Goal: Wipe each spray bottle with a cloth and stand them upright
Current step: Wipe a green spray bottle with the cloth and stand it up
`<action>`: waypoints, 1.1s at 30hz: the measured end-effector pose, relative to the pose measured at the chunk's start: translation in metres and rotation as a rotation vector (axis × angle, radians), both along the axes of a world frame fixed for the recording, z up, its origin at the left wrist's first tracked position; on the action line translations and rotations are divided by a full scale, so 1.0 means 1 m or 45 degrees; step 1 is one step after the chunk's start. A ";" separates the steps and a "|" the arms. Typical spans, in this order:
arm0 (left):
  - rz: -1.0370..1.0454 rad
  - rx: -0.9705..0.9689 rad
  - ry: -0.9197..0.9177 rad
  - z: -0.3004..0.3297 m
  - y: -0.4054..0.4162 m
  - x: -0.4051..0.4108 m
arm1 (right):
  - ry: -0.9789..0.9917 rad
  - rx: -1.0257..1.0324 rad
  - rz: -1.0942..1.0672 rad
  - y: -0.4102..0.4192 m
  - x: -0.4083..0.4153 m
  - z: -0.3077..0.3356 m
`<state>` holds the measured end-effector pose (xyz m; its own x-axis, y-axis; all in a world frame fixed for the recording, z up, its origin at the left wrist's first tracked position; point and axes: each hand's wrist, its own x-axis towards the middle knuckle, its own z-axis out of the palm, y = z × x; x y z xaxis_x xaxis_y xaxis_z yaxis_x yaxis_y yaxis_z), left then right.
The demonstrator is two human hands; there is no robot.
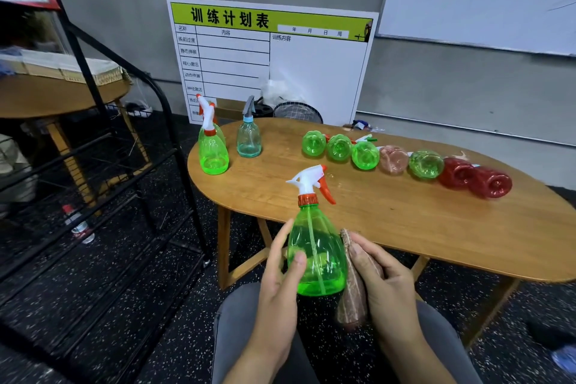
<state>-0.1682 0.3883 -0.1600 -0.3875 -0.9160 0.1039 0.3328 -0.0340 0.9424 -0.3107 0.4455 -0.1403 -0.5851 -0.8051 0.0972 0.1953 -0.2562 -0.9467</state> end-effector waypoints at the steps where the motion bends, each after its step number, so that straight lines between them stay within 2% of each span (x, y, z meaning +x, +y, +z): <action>1: 0.001 0.008 -0.006 0.000 0.000 0.000 | 0.015 0.004 0.000 0.000 0.000 0.001; 8: -0.015 0.014 0.019 0.004 0.007 -0.002 | 0.157 -0.026 -0.034 0.000 0.003 -0.002; 11: -0.029 -0.056 -0.023 0.003 0.007 0.000 | 0.333 -0.062 -0.070 0.001 0.001 0.000; 20: 0.072 -0.055 0.038 -0.001 0.001 -0.001 | 1.345 -0.081 0.026 -0.033 -0.024 0.046; 24: 0.069 -0.088 0.003 -0.003 0.001 0.000 | 1.759 -0.039 -0.081 -0.056 -0.044 0.066; 28: 0.037 -0.115 -0.008 -0.005 0.002 -0.001 | 1.779 0.000 -0.308 -0.067 -0.049 0.078; 33: 0.109 -0.094 -0.040 -0.004 0.000 0.000 | 1.705 -0.101 0.072 -0.068 -0.036 0.062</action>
